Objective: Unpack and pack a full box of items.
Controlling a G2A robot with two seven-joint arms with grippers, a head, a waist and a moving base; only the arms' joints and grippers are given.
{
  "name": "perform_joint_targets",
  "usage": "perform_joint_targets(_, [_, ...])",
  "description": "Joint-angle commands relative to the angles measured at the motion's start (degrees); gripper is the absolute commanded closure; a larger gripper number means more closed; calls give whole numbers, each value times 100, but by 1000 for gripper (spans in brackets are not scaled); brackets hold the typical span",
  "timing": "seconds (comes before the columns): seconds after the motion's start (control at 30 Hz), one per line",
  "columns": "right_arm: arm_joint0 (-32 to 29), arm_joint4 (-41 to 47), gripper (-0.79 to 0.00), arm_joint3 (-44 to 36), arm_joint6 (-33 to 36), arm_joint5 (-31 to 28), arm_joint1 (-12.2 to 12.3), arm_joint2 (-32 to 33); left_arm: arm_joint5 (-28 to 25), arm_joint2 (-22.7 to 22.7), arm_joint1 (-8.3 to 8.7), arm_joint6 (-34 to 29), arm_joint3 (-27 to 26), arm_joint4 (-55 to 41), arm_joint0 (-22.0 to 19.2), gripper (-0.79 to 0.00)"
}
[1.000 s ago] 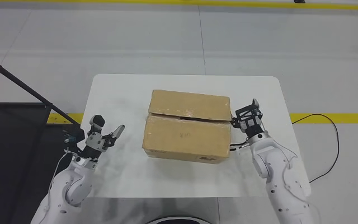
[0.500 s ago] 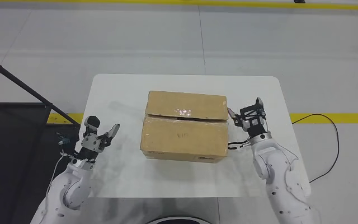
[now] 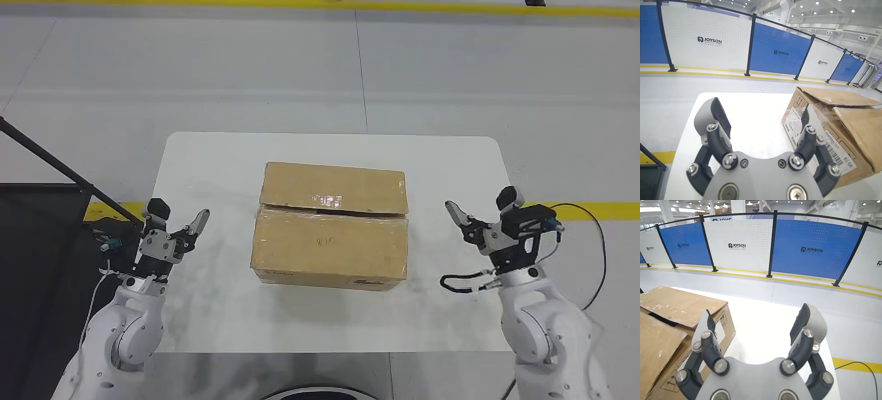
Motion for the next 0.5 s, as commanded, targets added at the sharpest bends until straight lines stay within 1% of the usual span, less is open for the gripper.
perform_joint_targets(0.0, [15, -13, -785, 24, -10, 4, -1, -10, 0, 0, 0, 0, 0, 0, 0, -785])
perform_joint_targets(0.27, [7, 11, -785, 44, 20, -14, -1, -25, 3, 5, -2, -4, -7, -11, 0, -785])
perform_joint_targets(0.37, [73, 677, -785, 36, 259, -403, 5, 6, 27, 31, -19, -4, -54, -154, 7, -785])
perform_joint_targets(0.47, [131, 1788, -785, 33, 787, -913, 34, 204, 104, 48, -40, 49, -94, -301, 4, -785])
